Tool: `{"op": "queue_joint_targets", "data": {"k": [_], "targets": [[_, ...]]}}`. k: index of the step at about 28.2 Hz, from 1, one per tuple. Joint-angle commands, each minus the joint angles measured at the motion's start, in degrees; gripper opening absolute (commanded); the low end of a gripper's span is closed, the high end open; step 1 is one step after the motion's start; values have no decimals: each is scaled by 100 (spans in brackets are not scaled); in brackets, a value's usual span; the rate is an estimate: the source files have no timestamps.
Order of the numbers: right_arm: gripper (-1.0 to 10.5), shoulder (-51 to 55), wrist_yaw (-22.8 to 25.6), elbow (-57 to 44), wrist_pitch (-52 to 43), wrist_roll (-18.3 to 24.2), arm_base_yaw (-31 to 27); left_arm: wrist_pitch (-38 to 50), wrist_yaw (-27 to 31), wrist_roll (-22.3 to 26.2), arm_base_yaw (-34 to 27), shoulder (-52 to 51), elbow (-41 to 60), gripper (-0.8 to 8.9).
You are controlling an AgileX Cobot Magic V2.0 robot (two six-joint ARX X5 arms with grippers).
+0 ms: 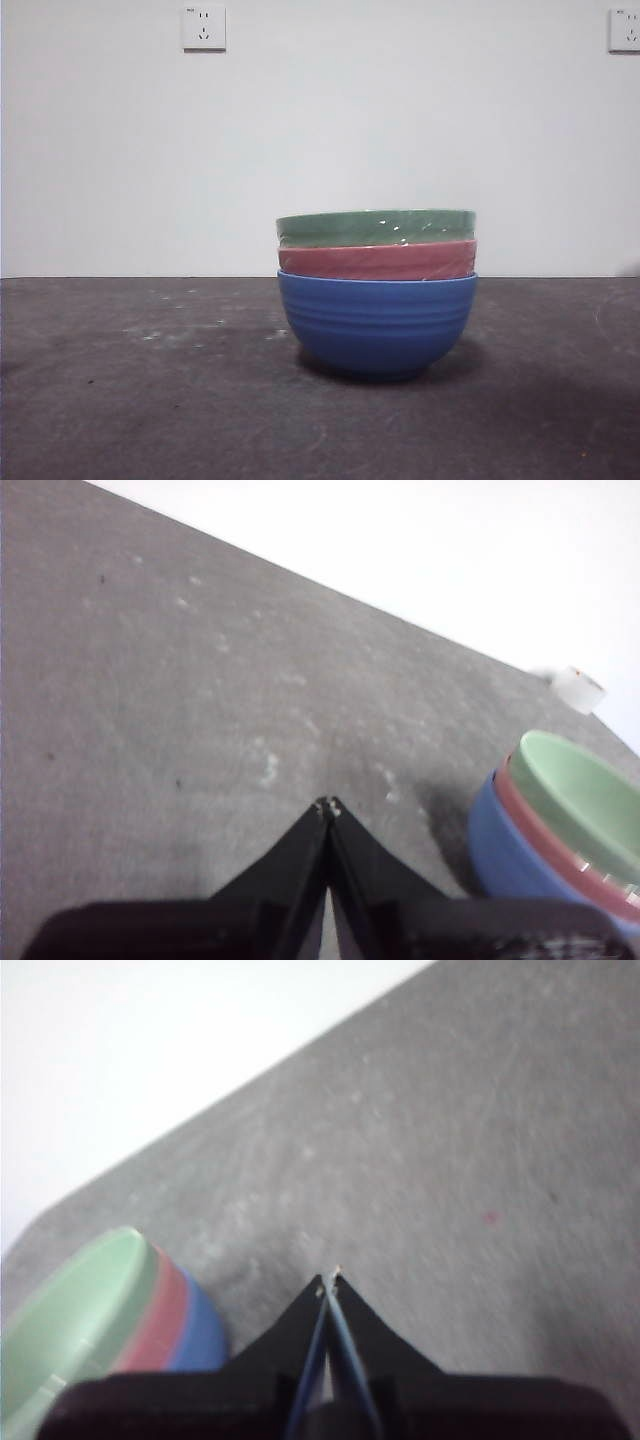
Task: Pick up the green bowl on the top,put the green bowl on the left,pick up the red bowl in the middle,put the red bowl on the right
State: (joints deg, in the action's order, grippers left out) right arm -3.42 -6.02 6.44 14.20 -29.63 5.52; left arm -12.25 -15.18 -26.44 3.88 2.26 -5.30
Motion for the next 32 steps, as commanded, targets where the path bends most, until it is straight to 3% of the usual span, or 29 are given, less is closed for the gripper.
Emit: {"op": "queue_joint_targets", "data": {"k": [1,5,8,15,21,25,28,30,32], "targets": [[-17,-212,2,448,50,-15,-11,-33,26,-52,-11,304,-435,-6],[-17,-706,-4,1071,181,260,-11,-15,-11,9,-11,1038,-1058,-6],[-16,-1189,-11,1604,356,584,-11,-26,-195,420,-11,1709,-1585,-6],[-16,-2479,-365,2997,1246,1757,-11,-280,-1307,1453,-9,3241,-2879,-8],[-16,-3552,-918,4072,2345,2769,-11,-1091,-2271,2415,17,4330,-3840,-8],[-16,-4118,-1060,4505,2872,3294,-11,-2026,-2402,3180,195,4959,-4417,-8],[-16,-4347,-1062,4572,2922,3390,-11,-2468,-2400,3571,428,5302,-4706,-2],[81,-4481,-1056,4572,2924,3414,-11,-2551,-2378,3724,769,5525,-4857,78],[216,-4542,-1056,4572,2927,3394,-11,-2468,-2177,3722,1161,5681,-4935,322]]}}
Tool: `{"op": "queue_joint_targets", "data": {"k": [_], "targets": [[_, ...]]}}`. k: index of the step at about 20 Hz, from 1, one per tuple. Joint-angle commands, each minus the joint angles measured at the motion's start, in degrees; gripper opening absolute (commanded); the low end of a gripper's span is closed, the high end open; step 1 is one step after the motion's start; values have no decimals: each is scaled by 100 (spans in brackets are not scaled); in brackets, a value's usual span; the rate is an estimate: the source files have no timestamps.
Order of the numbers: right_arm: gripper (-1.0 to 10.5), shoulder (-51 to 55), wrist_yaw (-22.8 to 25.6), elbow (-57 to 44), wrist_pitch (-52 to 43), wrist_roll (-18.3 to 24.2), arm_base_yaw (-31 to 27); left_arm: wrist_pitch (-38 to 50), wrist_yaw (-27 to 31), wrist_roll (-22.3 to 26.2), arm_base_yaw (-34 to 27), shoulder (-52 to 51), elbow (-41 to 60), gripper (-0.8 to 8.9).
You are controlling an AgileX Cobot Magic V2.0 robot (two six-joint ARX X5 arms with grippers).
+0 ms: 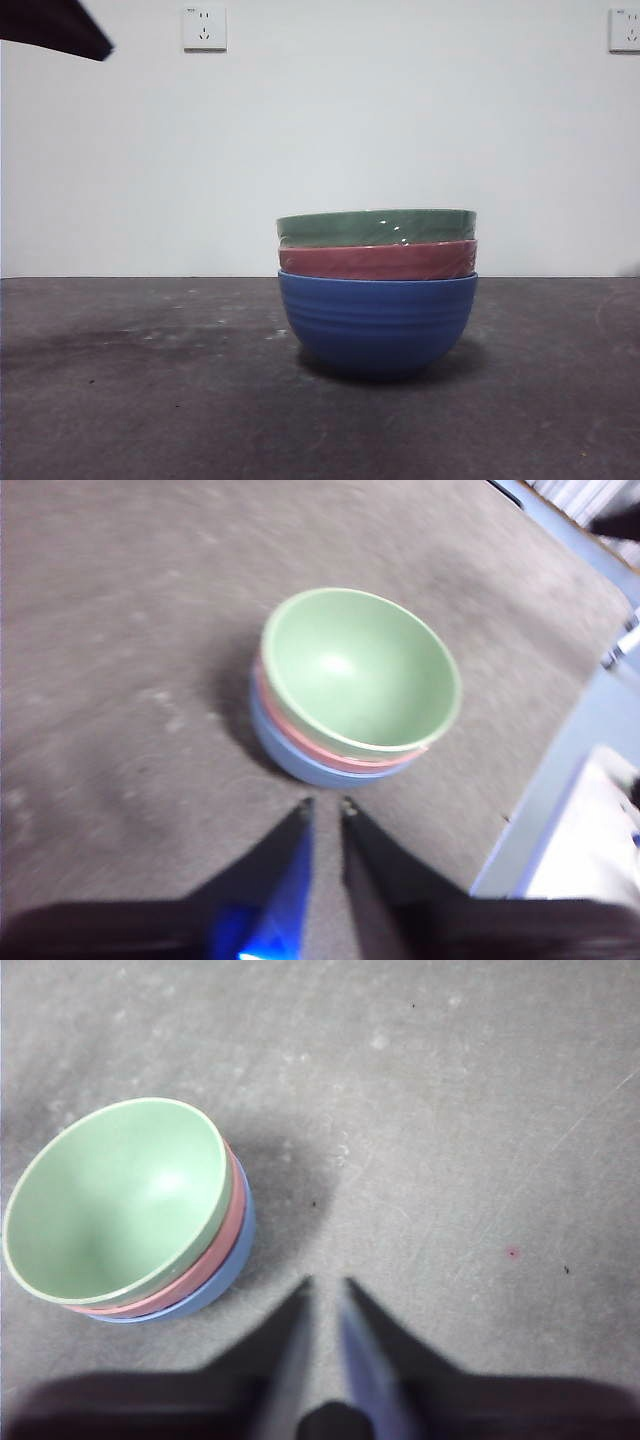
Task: Pick up the green bowl on the top,put the green bowl on the left,pick up the red bowl in the middle,put the red bowl on the right
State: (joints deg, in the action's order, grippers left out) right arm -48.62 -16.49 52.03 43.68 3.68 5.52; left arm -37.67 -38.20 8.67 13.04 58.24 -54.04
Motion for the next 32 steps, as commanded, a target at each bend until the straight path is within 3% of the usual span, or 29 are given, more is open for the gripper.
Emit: {"op": "queue_joint_targets", "data": {"k": [1,7,13,20,29,32], "targets": [[227,-24,-9,13,-24,37,-11,77,289,212,466,162,-118,333],[221,-24,-13,13,-28,-20,-9,66,846,472,1816,1156,-879,333],[221,-24,-13,13,-26,-20,-9,-501,1593,1283,2837,2684,-2243,332],[221,-24,-11,13,-26,-17,-9,-592,1746,1757,3115,3786,-2594,306],[220,-24,-9,13,-26,-17,-9,-699,1714,1993,3132,4260,-2592,304],[220,-24,-9,13,-26,-17,-9,-693,1716,2009,3132,4277,-2592,172]]}}
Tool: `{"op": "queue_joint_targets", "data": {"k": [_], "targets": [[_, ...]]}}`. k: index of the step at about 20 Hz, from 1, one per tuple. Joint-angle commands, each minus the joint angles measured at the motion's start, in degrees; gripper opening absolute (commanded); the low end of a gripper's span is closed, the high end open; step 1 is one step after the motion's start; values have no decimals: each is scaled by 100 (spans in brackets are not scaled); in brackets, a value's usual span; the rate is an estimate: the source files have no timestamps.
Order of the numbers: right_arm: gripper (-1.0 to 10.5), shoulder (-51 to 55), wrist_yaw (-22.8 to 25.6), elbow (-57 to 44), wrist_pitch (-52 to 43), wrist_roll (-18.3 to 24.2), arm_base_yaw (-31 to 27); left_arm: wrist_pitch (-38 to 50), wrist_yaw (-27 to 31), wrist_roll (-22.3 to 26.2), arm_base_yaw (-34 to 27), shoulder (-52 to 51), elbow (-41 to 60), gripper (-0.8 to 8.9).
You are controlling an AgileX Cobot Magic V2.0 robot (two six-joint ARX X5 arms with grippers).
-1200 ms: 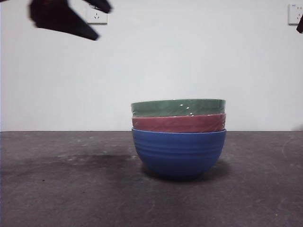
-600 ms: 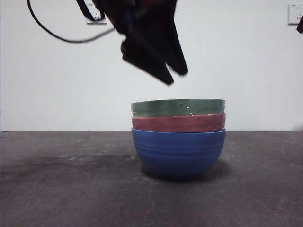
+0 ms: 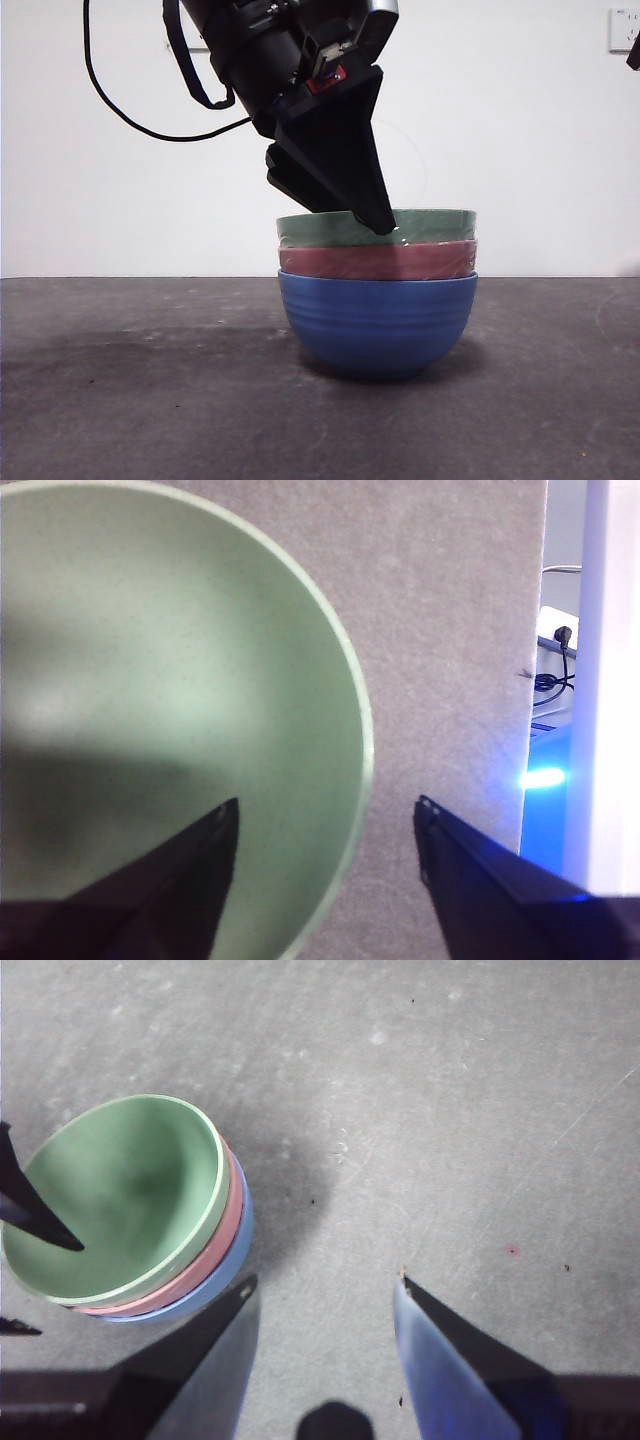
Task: Pick up the green bowl on the top,put the green bowl on the left,pick up the red bowl in the middle,put the red bowl on the right
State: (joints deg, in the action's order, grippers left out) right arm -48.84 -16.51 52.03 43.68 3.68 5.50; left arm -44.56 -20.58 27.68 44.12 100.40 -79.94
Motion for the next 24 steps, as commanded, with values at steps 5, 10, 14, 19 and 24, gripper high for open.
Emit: {"op": "queue_joint_targets", "data": {"k": [5,10,14,19,24], "targets": [[220,-2,-7,13,-26,-15,-7,50,-48,256,24,61,-2,17],[219,-2,-7,13,-28,-17,-7,76,-46,254,52,57,-11,17],[219,-2,-7,13,-26,-17,-7,-479,-52,249,125,57,-557,17],[219,-2,-4,13,-28,-15,-7,-1648,-37,22,142,46,-2031,-8],[218,-2,9,11,-28,-17,-7,-2184,1283,-721,-28,-732,-2358,-8]]}}
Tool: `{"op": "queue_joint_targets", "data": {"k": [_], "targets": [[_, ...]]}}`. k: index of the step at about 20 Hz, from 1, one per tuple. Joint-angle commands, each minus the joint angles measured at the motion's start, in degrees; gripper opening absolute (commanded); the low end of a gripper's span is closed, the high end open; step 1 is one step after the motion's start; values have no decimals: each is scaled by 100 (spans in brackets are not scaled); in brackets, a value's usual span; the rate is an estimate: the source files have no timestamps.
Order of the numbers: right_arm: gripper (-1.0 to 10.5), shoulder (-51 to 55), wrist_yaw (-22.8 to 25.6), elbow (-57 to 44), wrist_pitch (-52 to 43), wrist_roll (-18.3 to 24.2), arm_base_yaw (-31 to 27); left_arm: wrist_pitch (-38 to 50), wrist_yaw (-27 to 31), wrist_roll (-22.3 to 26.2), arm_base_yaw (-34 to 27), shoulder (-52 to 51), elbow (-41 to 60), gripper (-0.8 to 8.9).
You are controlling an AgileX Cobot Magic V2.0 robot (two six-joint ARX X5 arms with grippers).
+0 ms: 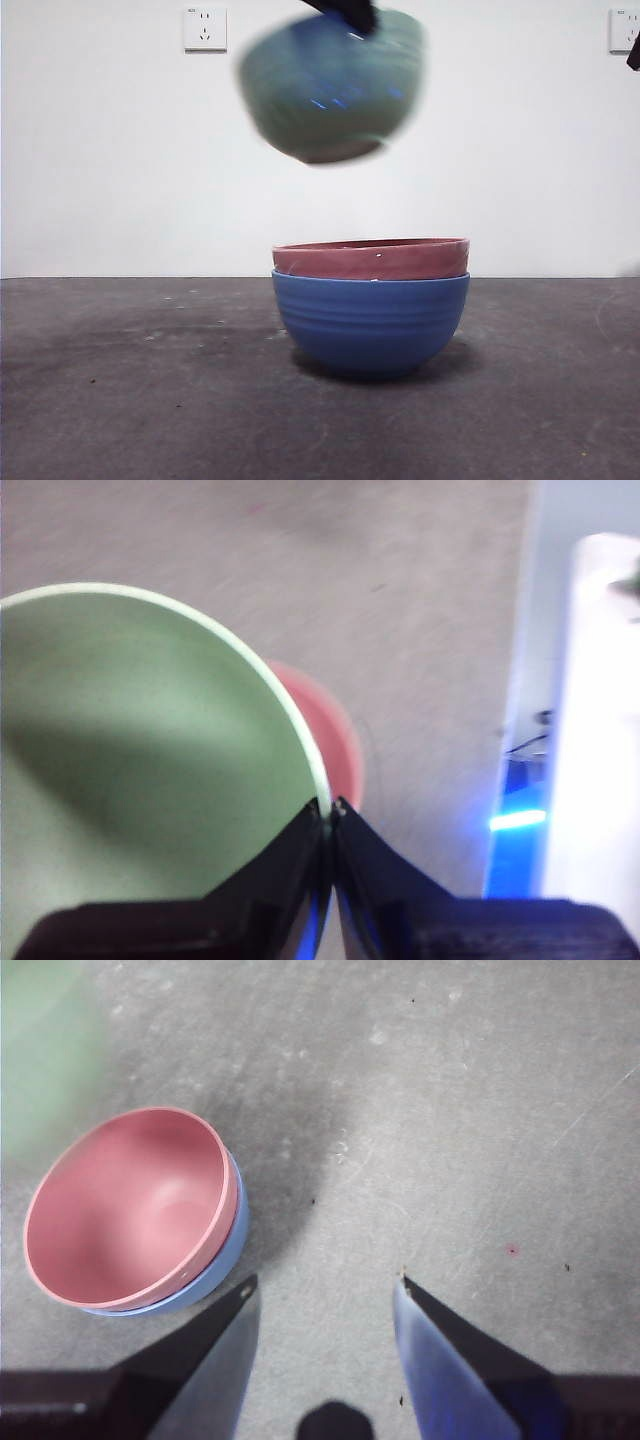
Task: Pick up the green bowl on the top,put the green bowl on the left,pick up the red bowl in the middle,put the red bowl on the right
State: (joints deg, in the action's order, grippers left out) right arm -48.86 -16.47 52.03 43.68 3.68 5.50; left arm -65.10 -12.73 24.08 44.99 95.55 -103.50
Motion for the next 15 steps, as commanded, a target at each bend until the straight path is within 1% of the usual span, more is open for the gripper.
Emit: {"op": "queue_joint_targets", "data": {"k": [1,4,5,7,9,11,13,15], "targets": [[218,0,7,11,-26,-15,-9,-278,673,-496,-201,-372,9,-8],[218,0,4,13,-28,-17,-7,-306,726,-691,-466,-702,396,-8],[218,0,4,13,-28,-17,-9,-179,892,-787,-498,-813,673,-8],[218,0,4,11,-33,-17,-9,286,1416,-1005,-501,-1049,1427,-8],[217,-2,4,11,-37,-17,-7,811,1731,-1196,-501,-1196,2190,-8],[217,-2,4,11,-55,-20,-7,1338,1738,-1235,-501,-1213,2846,-9],[217,-7,2,11,-96,-31,-7,2041,1738,-1244,-501,-1209,3482,-9],[217,-26,2,11,-131,-79,-7,2715,1749,-1366,-503,-1207,4037,-9]]}}
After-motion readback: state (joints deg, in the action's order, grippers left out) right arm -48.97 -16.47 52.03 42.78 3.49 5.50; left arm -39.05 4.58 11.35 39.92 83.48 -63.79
